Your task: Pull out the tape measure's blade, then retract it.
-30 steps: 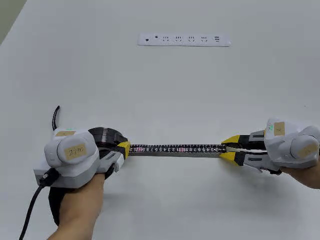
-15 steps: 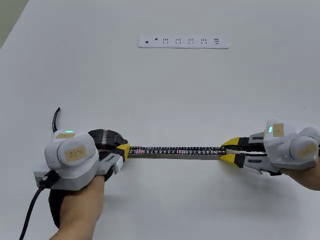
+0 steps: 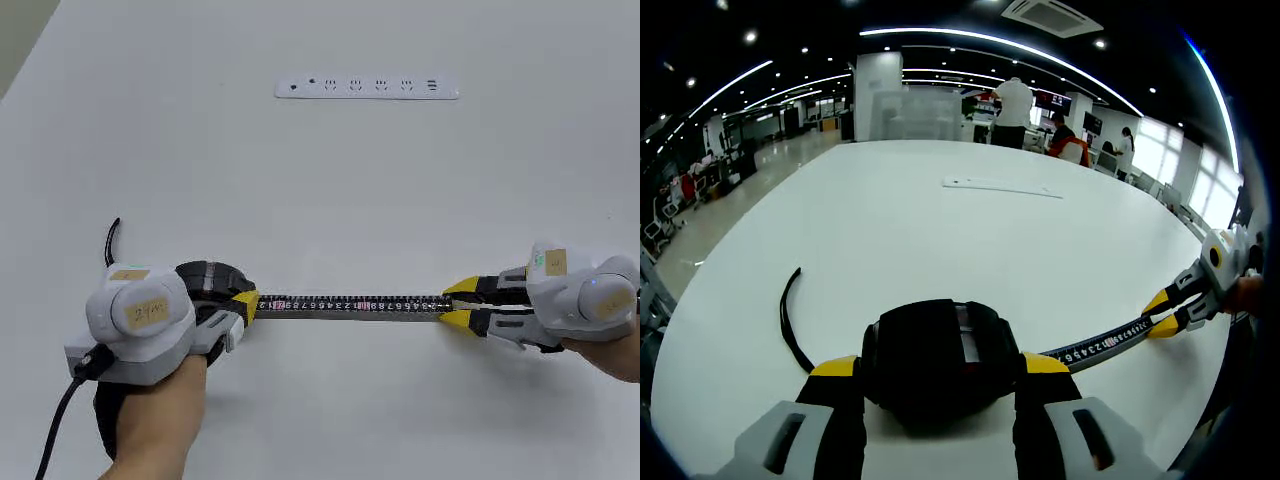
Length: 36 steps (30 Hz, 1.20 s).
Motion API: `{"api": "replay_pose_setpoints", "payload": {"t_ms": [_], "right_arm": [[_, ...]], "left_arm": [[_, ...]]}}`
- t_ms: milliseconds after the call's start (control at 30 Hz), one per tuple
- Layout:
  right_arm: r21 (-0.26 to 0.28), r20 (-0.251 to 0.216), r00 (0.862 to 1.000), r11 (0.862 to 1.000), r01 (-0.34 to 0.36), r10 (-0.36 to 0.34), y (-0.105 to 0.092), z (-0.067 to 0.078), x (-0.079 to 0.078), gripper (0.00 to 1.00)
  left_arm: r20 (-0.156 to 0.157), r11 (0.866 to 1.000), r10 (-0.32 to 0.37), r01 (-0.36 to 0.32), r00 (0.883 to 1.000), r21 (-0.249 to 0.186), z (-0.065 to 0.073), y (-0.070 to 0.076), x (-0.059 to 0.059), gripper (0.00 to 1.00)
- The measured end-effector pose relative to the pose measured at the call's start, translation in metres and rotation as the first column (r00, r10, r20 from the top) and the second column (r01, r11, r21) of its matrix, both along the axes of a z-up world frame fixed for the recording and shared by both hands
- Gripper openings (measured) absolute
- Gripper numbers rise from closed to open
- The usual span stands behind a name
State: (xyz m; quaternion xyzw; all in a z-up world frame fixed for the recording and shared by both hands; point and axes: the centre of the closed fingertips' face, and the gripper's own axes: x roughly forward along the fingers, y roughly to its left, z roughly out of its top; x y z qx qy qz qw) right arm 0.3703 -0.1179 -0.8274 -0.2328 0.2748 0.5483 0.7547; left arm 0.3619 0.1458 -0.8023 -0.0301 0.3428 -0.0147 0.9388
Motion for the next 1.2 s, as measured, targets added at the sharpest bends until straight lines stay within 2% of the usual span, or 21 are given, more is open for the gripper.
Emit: {"api": "replay_pose_setpoints", "payload": {"t_ms": [1200], "right_arm": [[-0.008, 0.0, 1.0, 1.0, -0.01, 0.01, 0.003, 0.0015, -0.001, 0.11]], "left_arm": [[-0.016, 1.0, -0.01, 0.01, 1.0, -0.023, 0.0012, -0.0008, -0.0018, 0.55]]}}
